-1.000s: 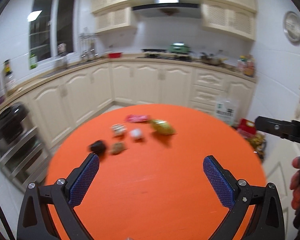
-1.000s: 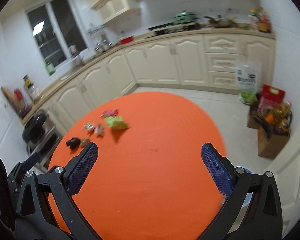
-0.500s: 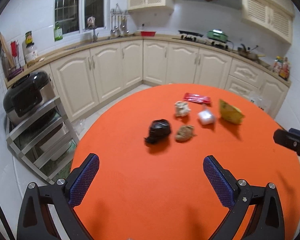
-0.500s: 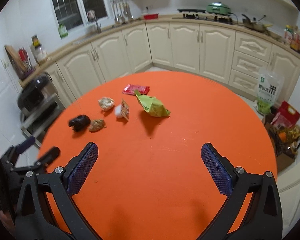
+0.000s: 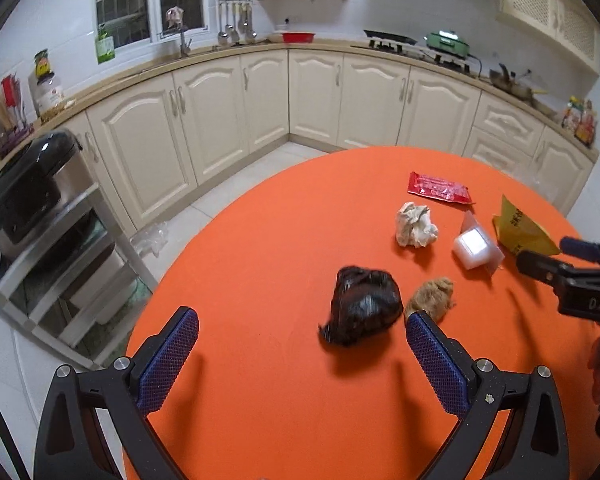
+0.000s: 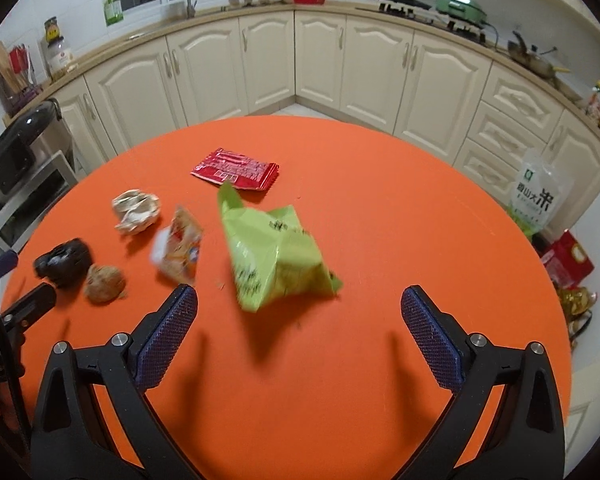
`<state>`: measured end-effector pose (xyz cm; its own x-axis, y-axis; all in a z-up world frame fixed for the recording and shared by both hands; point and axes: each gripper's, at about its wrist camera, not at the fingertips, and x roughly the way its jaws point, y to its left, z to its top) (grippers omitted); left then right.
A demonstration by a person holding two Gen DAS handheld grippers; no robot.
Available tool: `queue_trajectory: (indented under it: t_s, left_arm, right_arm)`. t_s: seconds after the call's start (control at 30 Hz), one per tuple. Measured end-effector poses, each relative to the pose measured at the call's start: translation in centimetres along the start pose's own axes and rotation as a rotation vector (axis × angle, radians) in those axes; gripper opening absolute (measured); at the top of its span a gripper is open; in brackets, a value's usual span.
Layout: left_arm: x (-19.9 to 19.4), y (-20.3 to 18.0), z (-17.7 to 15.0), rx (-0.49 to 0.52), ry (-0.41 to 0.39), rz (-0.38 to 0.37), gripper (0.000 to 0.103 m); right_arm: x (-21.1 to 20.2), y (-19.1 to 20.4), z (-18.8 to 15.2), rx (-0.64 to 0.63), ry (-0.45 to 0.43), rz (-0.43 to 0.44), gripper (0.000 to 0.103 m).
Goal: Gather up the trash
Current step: 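Grasp the black bag with the left gripper while the right grasps the green snack packet, then carry the black bag and green packet to the blue bin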
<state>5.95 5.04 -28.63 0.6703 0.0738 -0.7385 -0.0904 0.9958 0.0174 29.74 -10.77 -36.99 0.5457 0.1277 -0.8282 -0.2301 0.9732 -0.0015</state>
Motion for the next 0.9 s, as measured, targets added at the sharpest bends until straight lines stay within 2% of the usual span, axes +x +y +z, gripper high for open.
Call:
queue_trajectory:
  t_s: [0.07, 0.17, 0.2, 0.23, 0.27, 0.3, 0.33, 0.53, 0.73, 0.9]
  left_arm:
    - [1.1, -0.5, 0.9, 0.016, 0.017, -0.004, 0.102]
    - [2.9, -1.3, 1.9, 0.039, 0.066, -0.028, 0.09]
    - [3.2, -1.1, 2.4, 0.032, 0.059, -0.059, 0.081]
    - [3.6, -1.1, 3.0, 0.028, 0.062, -0.067, 0.058]
    - [4.0, -1.0, 3.5, 0.025, 0.065, -0.053, 0.057]
    - [4.2, -0.8, 4.0, 0.024, 0.055, -0.059, 0.035]
    - [4.3, -0.8, 4.1, 0.021, 0.052, -0.063, 0.024]
    - [4.2, 0.0, 4.1, 0.0, 0.011, -0.078, 0.022]
    - [1.7, 0.2, 3.1, -0.028, -0.057, -0.088, 0.022]
    - [-1.5, -1.8, 2.0, -0.011, -0.125, -0.109, 0.022]
  right_arm:
    - [0.6, 0.1, 0.5, -0.008, 0.003, 0.004, 0.098]
    - [2.0, 0.2, 0.9, -0.028, 0.024, 0.022, 0.078]
    - [2.2, 0.3, 0.9, -0.032, 0.031, 0.024, 0.067]
    - [2.2, 0.4, 1.0, -0.042, 0.016, 0.019, 0.056]
    - [2.2, 0.5, 1.1, -0.046, 0.01, 0.027, 0.049]
    - [2.1, 0.6, 1.2, -0.048, 0.007, 0.03, 0.034]
    - [2.1, 0.6, 1.2, -0.046, 0.007, 0.035, 0.031]
    - [0.3, -0.4, 0.0, 0.02, -0.01, 0.114, 0.025]
    - [-4.4, -2.1, -1.6, 0.075, -0.072, 0.172, 0.025]
    - [-9.3, -2.6, -3.0, 0.081, -0.138, 0.185, 0.025]
